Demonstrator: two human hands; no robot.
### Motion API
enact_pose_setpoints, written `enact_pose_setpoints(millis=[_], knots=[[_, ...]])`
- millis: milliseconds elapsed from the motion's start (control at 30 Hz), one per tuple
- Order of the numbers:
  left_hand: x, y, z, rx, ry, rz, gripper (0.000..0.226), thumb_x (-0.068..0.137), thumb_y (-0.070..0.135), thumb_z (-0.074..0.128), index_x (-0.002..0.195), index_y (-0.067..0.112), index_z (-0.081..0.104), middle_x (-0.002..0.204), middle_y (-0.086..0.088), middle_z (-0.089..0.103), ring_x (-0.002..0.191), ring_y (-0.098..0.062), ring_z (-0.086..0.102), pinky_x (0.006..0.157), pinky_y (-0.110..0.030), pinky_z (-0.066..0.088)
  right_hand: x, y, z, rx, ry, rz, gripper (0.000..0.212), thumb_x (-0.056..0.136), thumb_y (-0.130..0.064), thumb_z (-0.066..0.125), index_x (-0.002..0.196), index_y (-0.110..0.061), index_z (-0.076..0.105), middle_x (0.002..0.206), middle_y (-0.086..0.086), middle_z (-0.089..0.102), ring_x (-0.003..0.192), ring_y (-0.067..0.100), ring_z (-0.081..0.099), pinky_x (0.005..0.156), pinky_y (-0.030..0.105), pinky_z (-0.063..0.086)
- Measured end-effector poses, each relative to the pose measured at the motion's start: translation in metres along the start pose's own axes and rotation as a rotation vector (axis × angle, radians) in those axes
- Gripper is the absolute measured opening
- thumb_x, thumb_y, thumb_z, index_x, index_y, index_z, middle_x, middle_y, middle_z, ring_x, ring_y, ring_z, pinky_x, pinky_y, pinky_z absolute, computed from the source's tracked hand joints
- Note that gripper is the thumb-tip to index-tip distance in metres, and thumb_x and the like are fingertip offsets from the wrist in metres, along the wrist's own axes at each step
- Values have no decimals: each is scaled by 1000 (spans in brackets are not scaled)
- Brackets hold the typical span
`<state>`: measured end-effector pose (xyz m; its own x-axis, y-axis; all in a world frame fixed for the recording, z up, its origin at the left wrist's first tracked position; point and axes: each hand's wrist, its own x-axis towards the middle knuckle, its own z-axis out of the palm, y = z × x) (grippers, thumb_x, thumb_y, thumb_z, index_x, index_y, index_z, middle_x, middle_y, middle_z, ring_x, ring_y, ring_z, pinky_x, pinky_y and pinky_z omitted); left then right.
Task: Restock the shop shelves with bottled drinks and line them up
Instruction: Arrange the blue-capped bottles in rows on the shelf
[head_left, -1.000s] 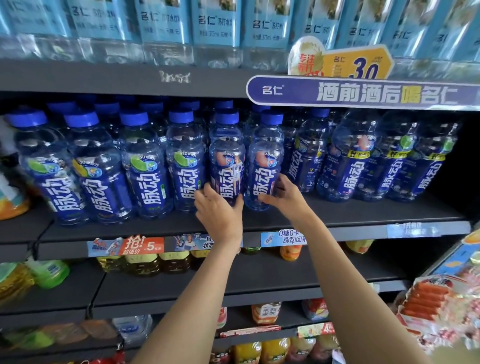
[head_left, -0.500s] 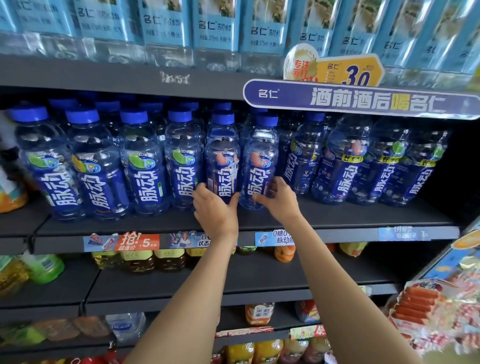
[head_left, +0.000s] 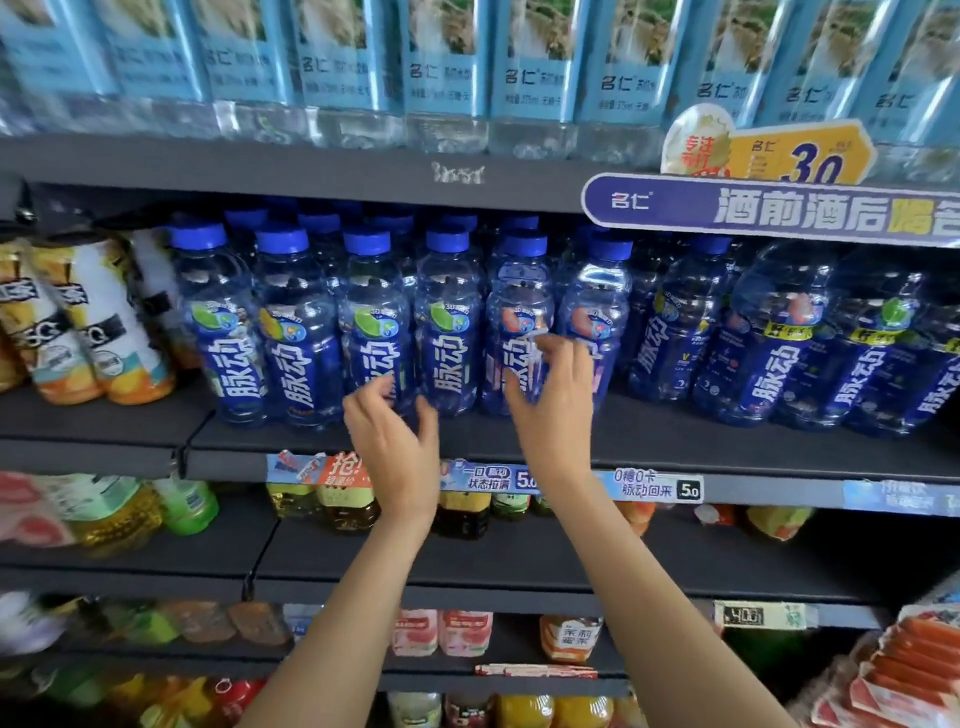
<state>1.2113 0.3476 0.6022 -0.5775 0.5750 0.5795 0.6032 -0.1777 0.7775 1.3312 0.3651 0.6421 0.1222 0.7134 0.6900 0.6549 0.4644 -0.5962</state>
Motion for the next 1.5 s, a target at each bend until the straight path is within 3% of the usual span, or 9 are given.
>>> enact_pose_setpoints(millis=[100,200,267,400,600,800,1000,1300,1500], knots=[[21,-17,-15,47,-32,-117,40,87,14,62,120,-2,45,116,-19,46,106,-29,48,83,-22,34,-3,-27,35,14,-252,51,50,89,-20,61,132,-6,39,131,7,44,117,22,49,93,30,42],[31,-27,-21,143,-158,-115,48,89,24,60,128,1,44,121,-16,47,110,-30,51,87,-35,42,-7,-39,61,-98,-322,251,69,92,-30,56,144,-6,19,148,9,28,125,26,46,90,34,45],[36,-29,-24,176,-169,-117,46,89,23,59,128,4,45,122,-13,49,110,-26,52,87,-33,42,-9,-43,73,-162,-346,349,76,92,-34,55,147,-6,11,150,10,21,116,28,54,78,32,46],[41,-31,-24,180,-156,-112,41,88,20,62,122,4,47,118,-10,52,107,-23,54,85,-31,42,0,-50,88,-197,-281,479,71,89,-35,59,140,-5,21,143,11,23,95,32,62,64,31,42],[43,-31,-18,188,-139,-132,35,88,20,61,116,2,49,114,-14,51,100,-29,55,76,-36,45,7,-49,100,-153,-189,580,59,83,-34,67,123,-5,35,132,10,30,87,32,62,61,31,40],[46,-37,-16,242,-163,-100,35,89,25,60,116,4,51,114,-13,54,101,-30,57,76,-38,45,-4,-47,101,-129,-118,602,70,82,-38,68,132,-7,31,133,9,32,93,32,61,68,34,46],[49,-51,-17,182,-178,1,34,85,18,66,113,2,58,105,-13,61,93,-28,63,76,-40,49,-7,-47,103,-154,-98,591,74,82,-38,67,136,-6,28,132,10,31,95,32,60,74,37,51],[56,-61,-26,84,-275,78,29,87,12,62,115,7,58,103,-5,65,95,-19,63,82,-26,45,-10,-43,99,-41,-84,594,76,85,-30,66,143,-8,23,134,9,29,103,27,55,71,28,40],[33,-39,-10,270,-261,-9,62,88,30,60,136,0,36,125,-18,47,112,-31,51,78,-40,50,-9,-37,90,-73,-108,544,74,84,-35,67,142,-10,28,137,7,30,109,27,54,73,30,42]])
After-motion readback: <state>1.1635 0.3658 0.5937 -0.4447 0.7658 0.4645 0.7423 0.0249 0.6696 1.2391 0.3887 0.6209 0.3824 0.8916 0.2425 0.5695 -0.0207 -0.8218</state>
